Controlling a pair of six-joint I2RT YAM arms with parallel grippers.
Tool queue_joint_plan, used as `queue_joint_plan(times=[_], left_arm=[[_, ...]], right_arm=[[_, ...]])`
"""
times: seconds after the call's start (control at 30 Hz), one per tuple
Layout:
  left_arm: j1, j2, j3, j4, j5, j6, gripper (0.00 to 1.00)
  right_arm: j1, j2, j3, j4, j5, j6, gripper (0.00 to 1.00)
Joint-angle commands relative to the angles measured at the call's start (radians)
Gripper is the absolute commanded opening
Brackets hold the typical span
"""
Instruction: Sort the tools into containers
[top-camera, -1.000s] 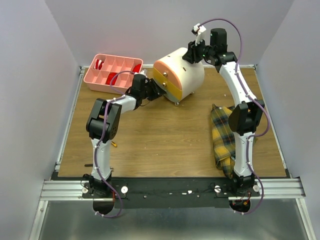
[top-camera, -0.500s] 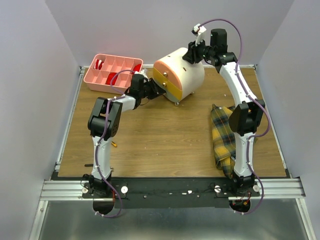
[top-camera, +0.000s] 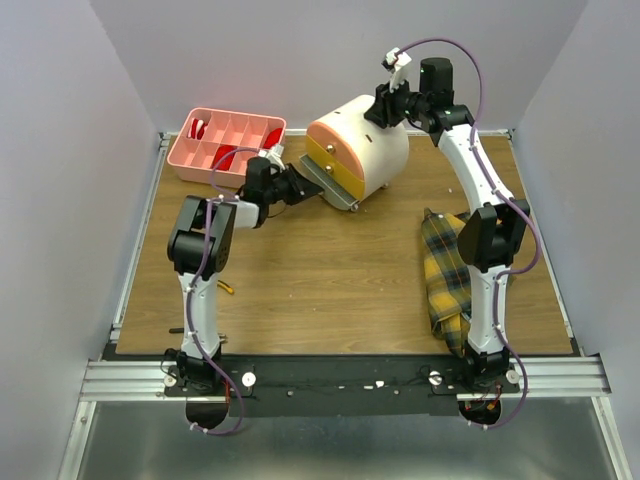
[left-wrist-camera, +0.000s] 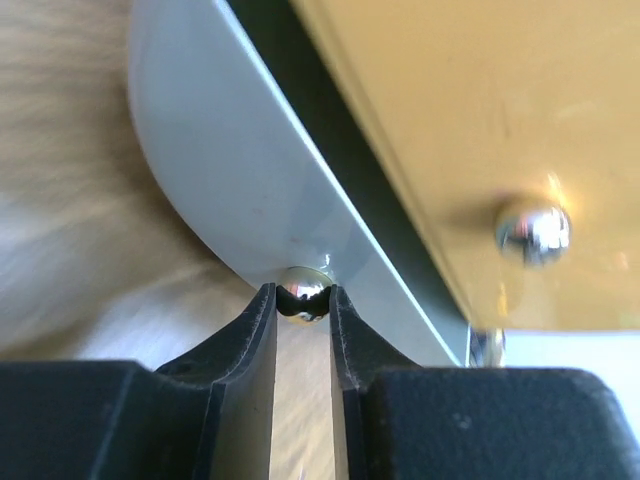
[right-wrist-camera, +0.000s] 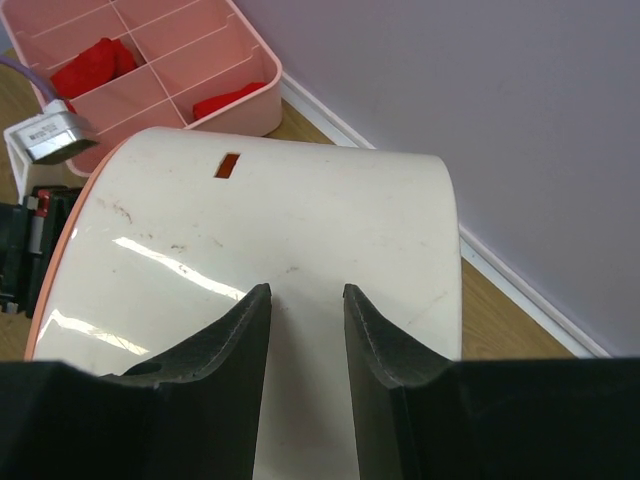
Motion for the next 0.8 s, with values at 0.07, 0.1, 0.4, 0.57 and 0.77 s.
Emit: queue_joint_plan(times=[0.07,0.1,0.4,0.57,0.77], left_arm=[[0.122,-0.147,-0.139,-0.018,0.175,0.003,0.14],[0.142,-0.157,-0.177,-0.016,0.183,0.001,0.14],[0.151,-0.234,-0.272,-0.073,0.155,0.064,0.32],[0.163,-0.288,-0.177,-0.461,0.074,0.183,0.50],[0.241,-0.398,-0.041,-1.026,0.063,0.484,0.60]], right_arm=[[0.006,0.042,-0.047,-0.143,0.077,-0.043,0.43],[0.006,0.043,-0.049,-0.143,0.079,-0.046,0.43],[0.009,0.050,-0.053,-0.144,0.088,-0.062,0.43],[0.009,0.043,-0.056,-0.147,0.095,-0.071,0.43],[0.007,0.037,-0.058,-0.150,0.100,-0.085,0.43]])
